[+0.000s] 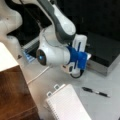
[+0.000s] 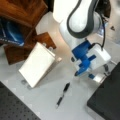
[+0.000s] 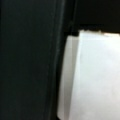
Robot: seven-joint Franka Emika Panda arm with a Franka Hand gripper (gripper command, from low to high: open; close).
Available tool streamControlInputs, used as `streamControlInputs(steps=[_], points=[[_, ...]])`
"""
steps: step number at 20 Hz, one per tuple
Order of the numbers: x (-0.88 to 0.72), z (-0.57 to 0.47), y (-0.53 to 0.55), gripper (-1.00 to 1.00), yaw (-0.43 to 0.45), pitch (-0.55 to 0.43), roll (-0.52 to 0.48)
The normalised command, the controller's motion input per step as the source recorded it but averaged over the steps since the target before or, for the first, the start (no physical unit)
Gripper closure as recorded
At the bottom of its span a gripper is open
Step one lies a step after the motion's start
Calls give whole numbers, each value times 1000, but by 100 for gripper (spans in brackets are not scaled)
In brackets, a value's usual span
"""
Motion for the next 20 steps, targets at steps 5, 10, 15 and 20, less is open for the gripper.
streamControlInputs(steps=[5,10,15,20], points=[[60,-82,98,-100,-116,-109,61],[17,-65,57,-100,-104,-86,34],[-36,-47,54,-100,-94,-73,28],[-89,-25,28,100,-67,-64,21]])
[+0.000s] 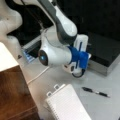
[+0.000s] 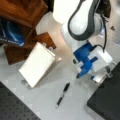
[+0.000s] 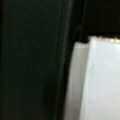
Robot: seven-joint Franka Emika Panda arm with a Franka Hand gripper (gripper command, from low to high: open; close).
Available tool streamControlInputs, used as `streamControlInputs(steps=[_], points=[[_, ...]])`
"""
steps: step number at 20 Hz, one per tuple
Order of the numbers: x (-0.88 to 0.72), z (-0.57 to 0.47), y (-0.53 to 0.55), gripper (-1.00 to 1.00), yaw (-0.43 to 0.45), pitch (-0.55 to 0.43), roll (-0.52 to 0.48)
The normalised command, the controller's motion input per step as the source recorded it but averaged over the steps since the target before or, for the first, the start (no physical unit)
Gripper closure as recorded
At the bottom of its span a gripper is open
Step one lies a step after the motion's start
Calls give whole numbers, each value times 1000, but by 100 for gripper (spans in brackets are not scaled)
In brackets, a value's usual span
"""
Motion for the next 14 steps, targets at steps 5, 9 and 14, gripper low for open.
streamControlInputs(steps=[5,9,14], points=[[-84,-22,-6,100,-59,-47,0],[-60,1,3,100,-63,-37,-4],[-66,7,-11,100,-55,-33,-4]])
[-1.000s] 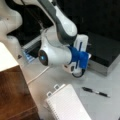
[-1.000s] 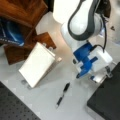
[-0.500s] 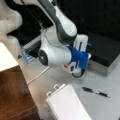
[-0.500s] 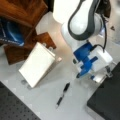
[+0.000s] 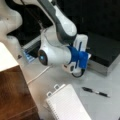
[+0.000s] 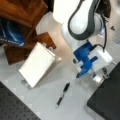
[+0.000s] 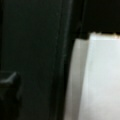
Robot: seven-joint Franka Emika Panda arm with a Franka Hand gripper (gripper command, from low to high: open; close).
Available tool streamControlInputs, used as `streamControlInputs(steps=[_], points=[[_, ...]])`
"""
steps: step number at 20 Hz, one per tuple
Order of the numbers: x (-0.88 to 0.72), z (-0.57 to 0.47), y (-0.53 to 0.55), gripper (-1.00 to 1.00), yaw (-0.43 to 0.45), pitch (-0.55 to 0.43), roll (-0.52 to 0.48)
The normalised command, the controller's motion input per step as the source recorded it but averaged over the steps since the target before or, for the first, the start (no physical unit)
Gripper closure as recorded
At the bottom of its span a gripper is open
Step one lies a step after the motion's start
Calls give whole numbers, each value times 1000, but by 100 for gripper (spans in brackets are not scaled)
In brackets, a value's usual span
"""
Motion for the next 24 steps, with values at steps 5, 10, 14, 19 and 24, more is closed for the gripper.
streamControlInputs(steps=[5,10,14,19,24], points=[[-70,20,-23,100,-41,-21,-16],[-27,66,12,100,-9,1,-37],[72,134,77,100,2,44,-103],[158,256,155,100,45,80,-198],[230,419,213,100,123,67,-258]])
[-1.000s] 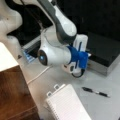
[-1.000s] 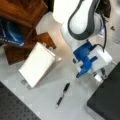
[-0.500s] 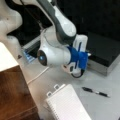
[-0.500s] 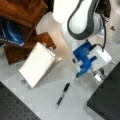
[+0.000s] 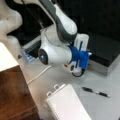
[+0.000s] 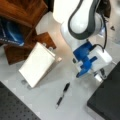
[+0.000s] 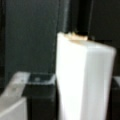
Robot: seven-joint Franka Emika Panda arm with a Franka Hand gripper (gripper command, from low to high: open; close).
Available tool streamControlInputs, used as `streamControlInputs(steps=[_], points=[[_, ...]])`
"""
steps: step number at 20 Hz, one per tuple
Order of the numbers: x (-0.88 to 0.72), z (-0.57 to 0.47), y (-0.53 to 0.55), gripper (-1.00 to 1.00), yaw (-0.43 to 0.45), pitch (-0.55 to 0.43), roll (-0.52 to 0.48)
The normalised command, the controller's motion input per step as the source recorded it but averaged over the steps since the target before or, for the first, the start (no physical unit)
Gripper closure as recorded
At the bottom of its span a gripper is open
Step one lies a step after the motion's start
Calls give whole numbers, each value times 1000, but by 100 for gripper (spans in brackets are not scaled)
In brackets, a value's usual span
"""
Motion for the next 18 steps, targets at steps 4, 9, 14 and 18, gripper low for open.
streamControlInputs(steps=[4,9,14,18], points=[[252,537,211,100,213,51,-224],[254,549,204,100,214,74,-283],[198,520,162,100,222,49,-173],[140,433,125,100,215,53,-61]])
